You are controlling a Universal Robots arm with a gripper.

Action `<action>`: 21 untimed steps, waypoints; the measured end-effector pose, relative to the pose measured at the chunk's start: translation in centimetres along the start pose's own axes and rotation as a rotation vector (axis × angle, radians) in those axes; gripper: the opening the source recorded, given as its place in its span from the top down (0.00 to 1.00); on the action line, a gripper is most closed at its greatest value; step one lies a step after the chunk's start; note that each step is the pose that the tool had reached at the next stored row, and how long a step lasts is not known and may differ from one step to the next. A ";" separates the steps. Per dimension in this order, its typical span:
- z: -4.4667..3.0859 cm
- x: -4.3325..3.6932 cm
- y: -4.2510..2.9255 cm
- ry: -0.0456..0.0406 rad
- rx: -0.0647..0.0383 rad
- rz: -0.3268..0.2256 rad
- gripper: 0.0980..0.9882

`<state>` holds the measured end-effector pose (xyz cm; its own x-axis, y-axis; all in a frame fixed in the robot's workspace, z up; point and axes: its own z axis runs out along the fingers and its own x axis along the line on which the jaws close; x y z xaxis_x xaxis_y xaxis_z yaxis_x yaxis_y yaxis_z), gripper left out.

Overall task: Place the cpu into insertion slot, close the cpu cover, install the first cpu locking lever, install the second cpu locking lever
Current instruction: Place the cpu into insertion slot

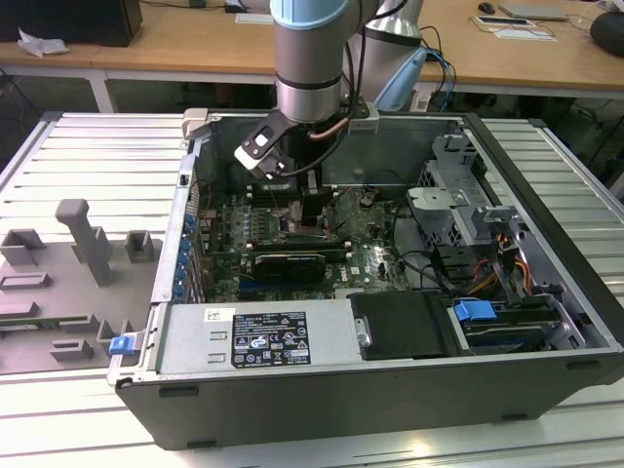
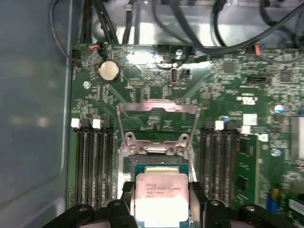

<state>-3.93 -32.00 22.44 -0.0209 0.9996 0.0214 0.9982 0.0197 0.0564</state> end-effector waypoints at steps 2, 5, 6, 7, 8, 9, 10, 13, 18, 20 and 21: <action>0.39 0.11 -0.05 -0.0003 0.000 0.000 0.50; 0.95 0.10 -0.17 -0.0033 0.000 0.000 0.50; 1.06 0.10 -0.21 -0.0042 0.000 0.000 0.50; 1.27 0.10 -0.29 -0.0051 0.000 0.000 0.50; 1.39 0.10 -0.31 -0.0053 0.000 0.004 0.50; 1.43 0.09 -0.31 -0.0055 0.000 0.007 0.50; 1.51 0.09 -0.32 -0.0058 0.000 0.012 0.50; 1.70 0.09 -0.33 -0.0059 0.000 0.013 0.50; 1.97 0.08 -0.30 -0.0075 0.000 0.017 0.50; 2.05 0.08 -0.30 -0.0077 0.000 0.019 0.50; 2.08 0.07 -0.30 -0.0079 0.000 0.019 0.50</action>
<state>-4.11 -31.88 20.35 -0.0011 0.9999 0.0145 0.9984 0.0003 0.0562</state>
